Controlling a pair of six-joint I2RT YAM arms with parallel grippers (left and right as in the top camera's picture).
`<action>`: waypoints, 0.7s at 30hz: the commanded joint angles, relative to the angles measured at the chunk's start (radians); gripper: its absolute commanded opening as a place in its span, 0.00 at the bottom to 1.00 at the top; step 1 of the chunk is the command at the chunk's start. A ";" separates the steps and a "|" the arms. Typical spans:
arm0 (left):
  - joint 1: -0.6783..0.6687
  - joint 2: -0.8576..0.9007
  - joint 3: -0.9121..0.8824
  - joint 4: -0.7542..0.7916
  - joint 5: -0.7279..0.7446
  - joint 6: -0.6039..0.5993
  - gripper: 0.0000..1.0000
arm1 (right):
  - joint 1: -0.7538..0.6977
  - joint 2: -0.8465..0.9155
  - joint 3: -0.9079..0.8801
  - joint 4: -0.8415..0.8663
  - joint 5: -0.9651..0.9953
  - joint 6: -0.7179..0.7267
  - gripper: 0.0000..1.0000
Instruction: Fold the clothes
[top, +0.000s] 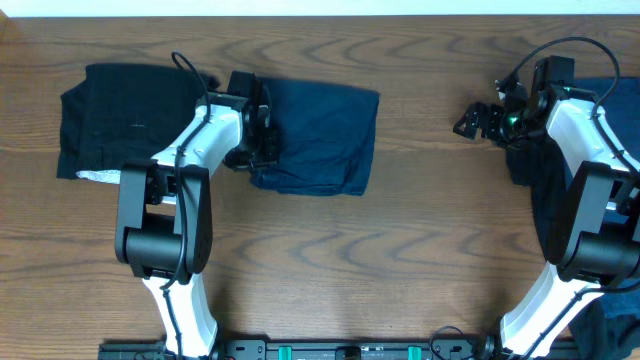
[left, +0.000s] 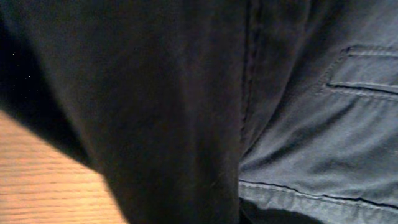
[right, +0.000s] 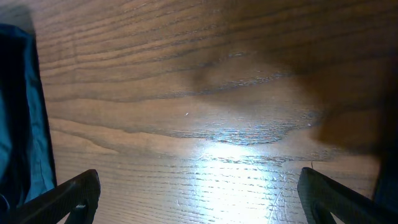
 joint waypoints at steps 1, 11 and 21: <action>-0.002 -0.071 0.048 0.006 -0.122 0.027 0.06 | 0.003 -0.016 0.007 -0.001 0.000 -0.004 0.99; -0.002 -0.250 0.052 0.003 -0.404 0.121 0.06 | 0.003 -0.016 0.007 -0.001 0.000 -0.004 0.99; 0.056 -0.326 0.052 0.032 -0.470 0.129 0.06 | 0.003 -0.016 0.007 -0.001 0.000 -0.004 0.99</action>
